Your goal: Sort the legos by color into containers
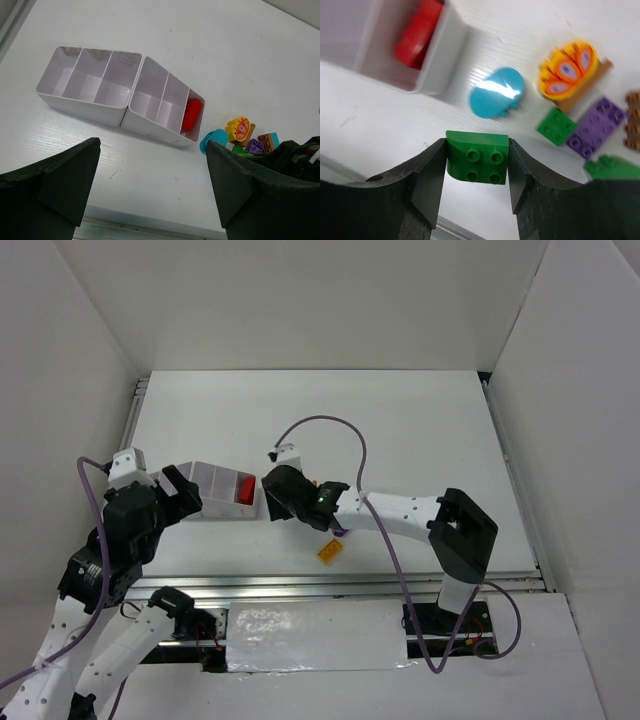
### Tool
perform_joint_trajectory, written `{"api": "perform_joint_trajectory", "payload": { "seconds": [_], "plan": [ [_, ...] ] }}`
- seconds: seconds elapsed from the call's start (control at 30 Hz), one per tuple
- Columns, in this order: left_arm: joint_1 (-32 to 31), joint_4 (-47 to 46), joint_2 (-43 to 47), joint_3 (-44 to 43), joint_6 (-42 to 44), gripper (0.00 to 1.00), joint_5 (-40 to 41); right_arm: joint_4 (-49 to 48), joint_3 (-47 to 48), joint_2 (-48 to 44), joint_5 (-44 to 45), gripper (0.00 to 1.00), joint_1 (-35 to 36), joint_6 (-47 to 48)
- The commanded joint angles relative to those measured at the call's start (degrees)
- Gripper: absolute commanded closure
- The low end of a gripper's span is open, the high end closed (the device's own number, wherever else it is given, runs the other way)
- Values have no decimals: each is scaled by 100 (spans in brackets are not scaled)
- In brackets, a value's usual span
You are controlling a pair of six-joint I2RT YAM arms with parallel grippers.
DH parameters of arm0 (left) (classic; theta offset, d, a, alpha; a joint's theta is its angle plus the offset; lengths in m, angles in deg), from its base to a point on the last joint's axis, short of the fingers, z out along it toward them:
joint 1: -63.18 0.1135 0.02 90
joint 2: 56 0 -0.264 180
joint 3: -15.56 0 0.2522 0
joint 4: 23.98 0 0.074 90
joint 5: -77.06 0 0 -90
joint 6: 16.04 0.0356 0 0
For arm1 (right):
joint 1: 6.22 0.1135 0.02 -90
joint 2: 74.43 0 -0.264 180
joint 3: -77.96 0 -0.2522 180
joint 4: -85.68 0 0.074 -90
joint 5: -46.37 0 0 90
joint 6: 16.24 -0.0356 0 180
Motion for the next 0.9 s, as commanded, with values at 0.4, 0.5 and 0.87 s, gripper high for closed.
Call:
{"api": "perform_joint_trajectory", "payload": {
  "seconds": [0.4, 0.5, 0.87],
  "plan": [
    [29, 84, 351, -111, -380, 0, 749, -1271, 2569, 1235, -2082, 71, -74, 3515],
    [29, 172, 492, -120, -486, 0, 926, -1226, 2974, 1543, -2100, 69, -91, 3515],
    [29, 137, 756, -76, -486, 0, 944, -1499, 3124, 2019, -2126, 59, -179, 3454]
  ]
}}
